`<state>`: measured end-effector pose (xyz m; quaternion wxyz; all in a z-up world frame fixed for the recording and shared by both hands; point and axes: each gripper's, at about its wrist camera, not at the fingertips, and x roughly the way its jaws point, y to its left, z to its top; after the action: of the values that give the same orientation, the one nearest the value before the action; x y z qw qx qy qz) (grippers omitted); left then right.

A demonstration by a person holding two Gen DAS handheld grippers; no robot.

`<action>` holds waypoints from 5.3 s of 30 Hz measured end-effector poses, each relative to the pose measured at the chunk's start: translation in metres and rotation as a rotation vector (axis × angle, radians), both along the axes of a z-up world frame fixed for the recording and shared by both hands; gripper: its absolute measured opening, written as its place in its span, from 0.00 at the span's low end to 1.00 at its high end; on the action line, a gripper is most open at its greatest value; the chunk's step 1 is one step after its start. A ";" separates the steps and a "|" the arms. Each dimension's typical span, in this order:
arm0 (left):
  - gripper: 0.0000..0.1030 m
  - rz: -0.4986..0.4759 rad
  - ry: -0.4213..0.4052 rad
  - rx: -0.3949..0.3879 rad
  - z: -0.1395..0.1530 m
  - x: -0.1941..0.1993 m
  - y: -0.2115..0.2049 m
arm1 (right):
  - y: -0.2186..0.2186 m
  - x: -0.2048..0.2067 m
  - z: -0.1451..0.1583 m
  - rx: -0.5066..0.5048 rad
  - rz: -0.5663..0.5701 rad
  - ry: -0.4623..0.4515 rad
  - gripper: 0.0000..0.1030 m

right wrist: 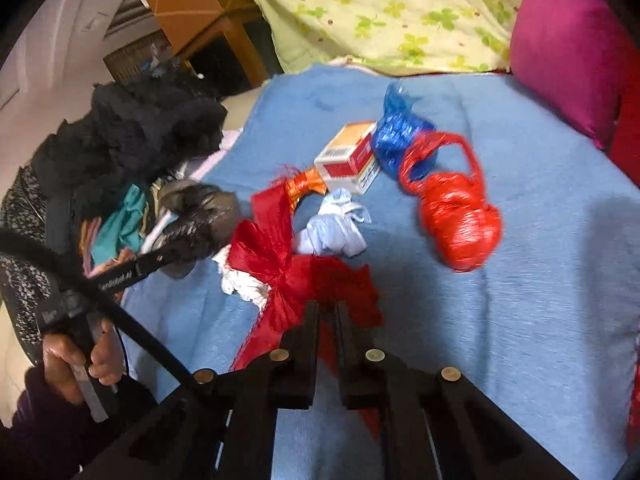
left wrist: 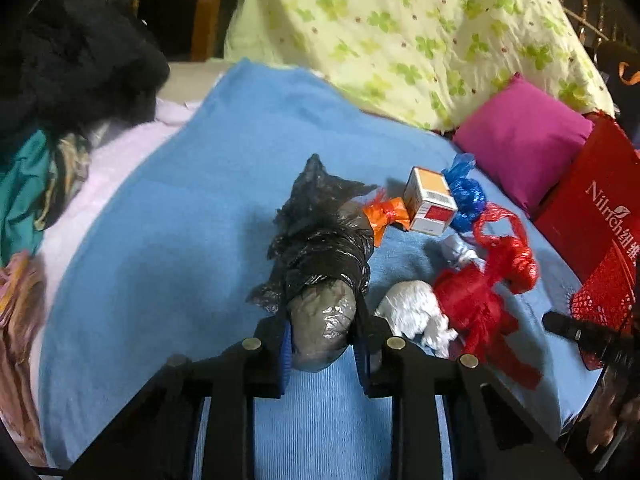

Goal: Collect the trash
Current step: 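Grasp the black plastic bag with left gripper while right grasps the red ribbon, then carry the black bag and red ribbon over the red mesh basket, then open both grippers to drop the bag and ribbon into the basket, then grasp the white crumpled tissue with left gripper while right grasps the red plastic bag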

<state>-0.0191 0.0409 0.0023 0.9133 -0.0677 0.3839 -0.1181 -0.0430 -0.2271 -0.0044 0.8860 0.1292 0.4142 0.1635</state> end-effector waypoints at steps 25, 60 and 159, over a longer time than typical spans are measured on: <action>0.27 -0.108 -0.134 -0.018 0.007 -0.030 -0.014 | 0.054 0.036 -0.017 -0.172 0.056 -0.051 0.42; 0.27 -0.432 -0.383 0.181 0.138 -0.122 -0.292 | -0.221 -0.167 0.110 0.155 -0.553 -0.543 0.43; 0.32 -0.100 -0.079 0.129 -0.004 0.001 -0.094 | -0.044 0.042 0.012 -0.091 -0.198 -0.127 0.49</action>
<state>-0.0184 -0.0533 -0.0012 0.9232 0.0152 0.3572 -0.1413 -0.0014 -0.2716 0.0074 0.9272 0.1186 0.3495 0.0643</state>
